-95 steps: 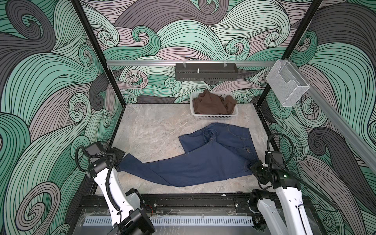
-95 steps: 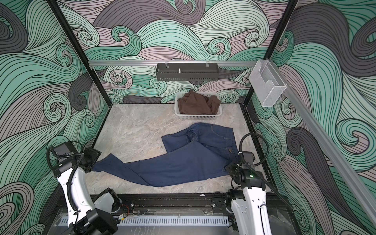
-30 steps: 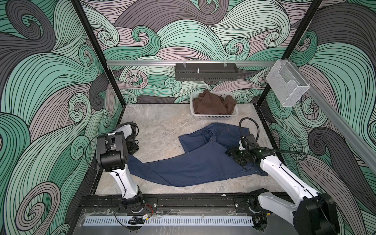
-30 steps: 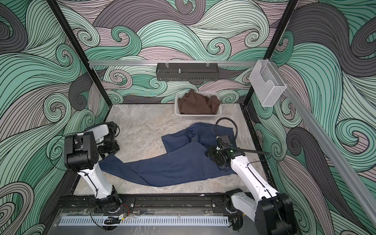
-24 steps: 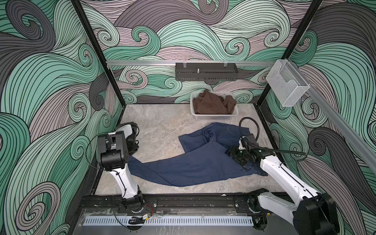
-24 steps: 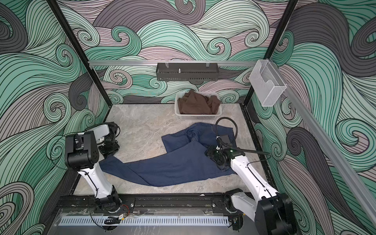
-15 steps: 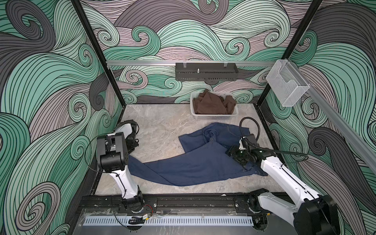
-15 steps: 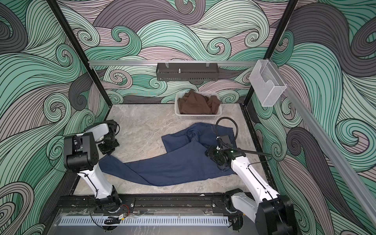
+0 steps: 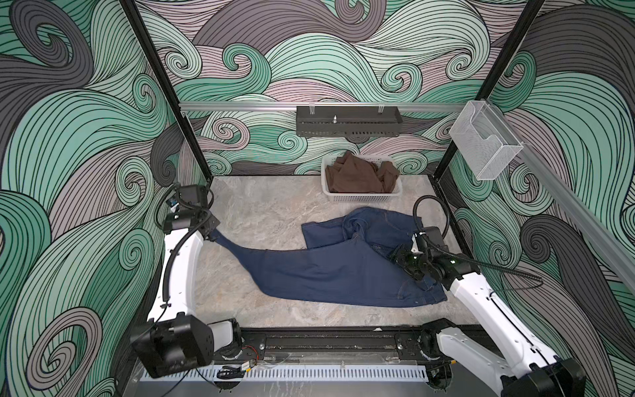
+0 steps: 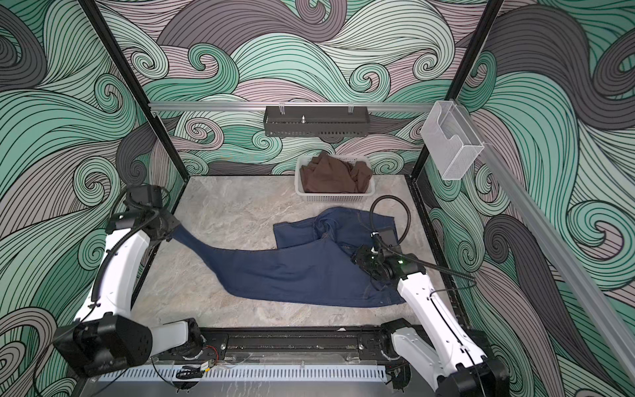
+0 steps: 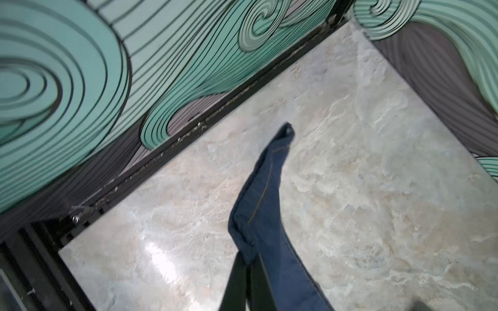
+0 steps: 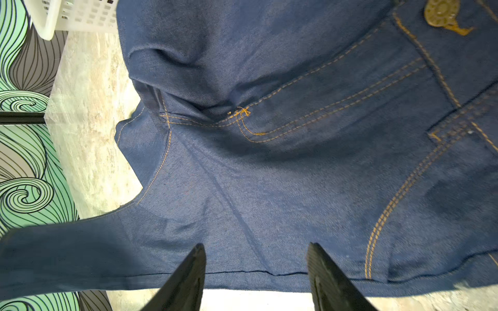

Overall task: Fold and stack the trousers
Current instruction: Flatten out the trousers at the center of the table.

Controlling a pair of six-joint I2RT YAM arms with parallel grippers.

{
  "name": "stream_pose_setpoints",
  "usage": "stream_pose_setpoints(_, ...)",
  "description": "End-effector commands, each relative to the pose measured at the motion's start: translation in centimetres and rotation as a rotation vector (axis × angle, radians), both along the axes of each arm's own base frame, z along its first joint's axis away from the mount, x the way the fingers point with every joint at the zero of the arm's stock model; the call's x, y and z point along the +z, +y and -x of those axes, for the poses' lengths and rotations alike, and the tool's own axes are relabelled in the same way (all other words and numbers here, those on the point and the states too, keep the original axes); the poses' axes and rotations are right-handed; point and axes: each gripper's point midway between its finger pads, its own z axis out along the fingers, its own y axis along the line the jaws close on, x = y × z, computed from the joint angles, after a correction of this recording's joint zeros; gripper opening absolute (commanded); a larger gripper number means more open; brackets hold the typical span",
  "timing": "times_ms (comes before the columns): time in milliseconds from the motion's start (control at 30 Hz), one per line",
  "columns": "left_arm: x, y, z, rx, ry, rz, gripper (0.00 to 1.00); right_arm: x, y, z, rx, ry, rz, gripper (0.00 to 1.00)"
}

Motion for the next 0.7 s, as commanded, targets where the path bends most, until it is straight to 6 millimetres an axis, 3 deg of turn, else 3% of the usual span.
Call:
stream_pose_setpoints(0,-2.4,0.5,3.5,0.101,0.021,0.052,0.0,-0.6,-1.3,1.4,-0.042,0.047,0.047,0.61)
stream_pose_setpoints(133,-4.5,1.5,6.2,0.177,0.03,0.057,0.0,-1.6,-2.3,2.6,-0.069,0.063,0.083,0.61)
stream_pose_setpoints(267,-4.7,2.6,7.6,0.22,0.038,0.043,0.0,-2.6,-3.3,3.4,-0.088,0.084,0.129,0.61)
stream_pose_setpoints(300,-4.6,2.8,7.7,0.226,0.04,0.038,0.06,-2.7,-3.5,3.5,-0.092,0.089,0.136,0.61)
stream_pose_setpoints(367,-4.2,3.1,7.8,0.229,0.045,0.027,0.39,-3.0,-3.7,3.6,-0.101,0.1,0.138,0.62)
stream_pose_setpoints(433,-3.8,3.3,7.8,0.231,0.059,0.027,0.55,-3.3,-3.9,3.6,-0.112,0.115,0.147,0.64)
stream_pose_setpoints(567,-2.2,3.6,7.2,0.222,0.036,0.014,0.66,-3.7,-4.3,3.0,-0.131,0.142,0.154,0.66)
stream_pose_setpoints(667,-1.2,1.9,4.1,0.113,-0.095,0.102,0.66,-4.1,-4.5,2.3,-0.152,0.156,0.141,0.67)
